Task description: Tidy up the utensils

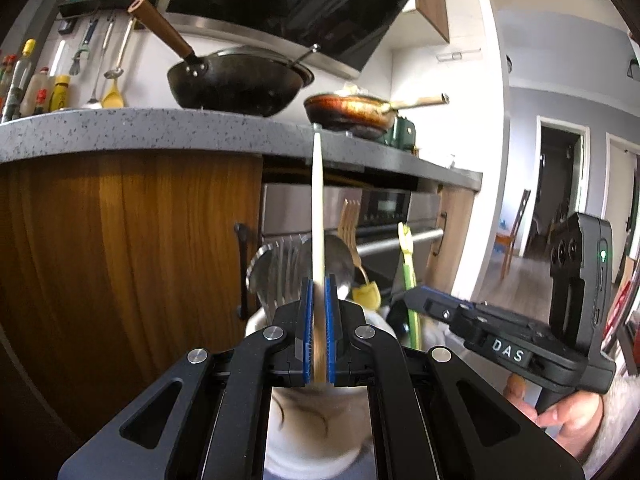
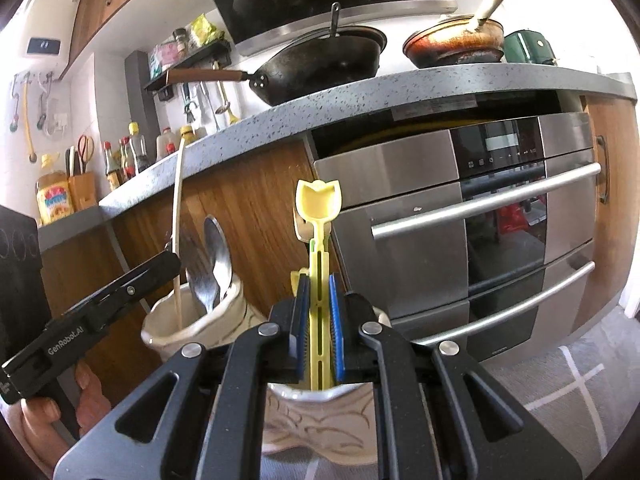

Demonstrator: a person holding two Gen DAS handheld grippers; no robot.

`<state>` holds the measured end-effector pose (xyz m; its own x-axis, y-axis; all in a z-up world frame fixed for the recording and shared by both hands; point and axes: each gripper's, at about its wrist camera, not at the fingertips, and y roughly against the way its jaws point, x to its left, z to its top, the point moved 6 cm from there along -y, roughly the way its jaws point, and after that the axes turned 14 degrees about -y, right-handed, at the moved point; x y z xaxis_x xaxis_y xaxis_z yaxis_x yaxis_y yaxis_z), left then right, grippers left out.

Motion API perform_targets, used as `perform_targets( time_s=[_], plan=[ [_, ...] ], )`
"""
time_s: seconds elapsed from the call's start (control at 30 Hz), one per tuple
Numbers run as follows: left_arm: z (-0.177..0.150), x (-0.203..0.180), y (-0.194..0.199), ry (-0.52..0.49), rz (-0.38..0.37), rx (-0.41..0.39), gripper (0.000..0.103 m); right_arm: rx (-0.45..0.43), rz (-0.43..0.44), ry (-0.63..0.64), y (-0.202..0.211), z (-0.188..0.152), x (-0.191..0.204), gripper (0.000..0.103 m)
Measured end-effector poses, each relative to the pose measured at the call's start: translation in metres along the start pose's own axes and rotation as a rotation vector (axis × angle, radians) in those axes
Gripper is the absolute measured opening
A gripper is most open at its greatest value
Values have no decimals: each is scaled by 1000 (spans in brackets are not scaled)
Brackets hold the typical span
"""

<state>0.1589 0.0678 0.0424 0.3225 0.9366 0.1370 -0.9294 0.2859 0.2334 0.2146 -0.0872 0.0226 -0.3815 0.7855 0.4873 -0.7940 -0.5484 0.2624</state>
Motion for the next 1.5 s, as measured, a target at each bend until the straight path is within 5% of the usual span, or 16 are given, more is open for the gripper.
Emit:
perform_targets(
  time_s=[0.3,0.43,1.17,1.5],
  plan=[
    [-4,-3,-1,18,-22,217,6,101,-81,16,-2,-9,3,10],
    [-4,-1,-4,21,-16,250,6,127,-109,-1,-5,-9,2,10],
    [1,-2,-5,29,-6,270,14,144,-141,-12,1,-7,5,12],
    [11,-1,21,24,42,254,30,124,-150,-18,36,-2,10,39]
  ],
)
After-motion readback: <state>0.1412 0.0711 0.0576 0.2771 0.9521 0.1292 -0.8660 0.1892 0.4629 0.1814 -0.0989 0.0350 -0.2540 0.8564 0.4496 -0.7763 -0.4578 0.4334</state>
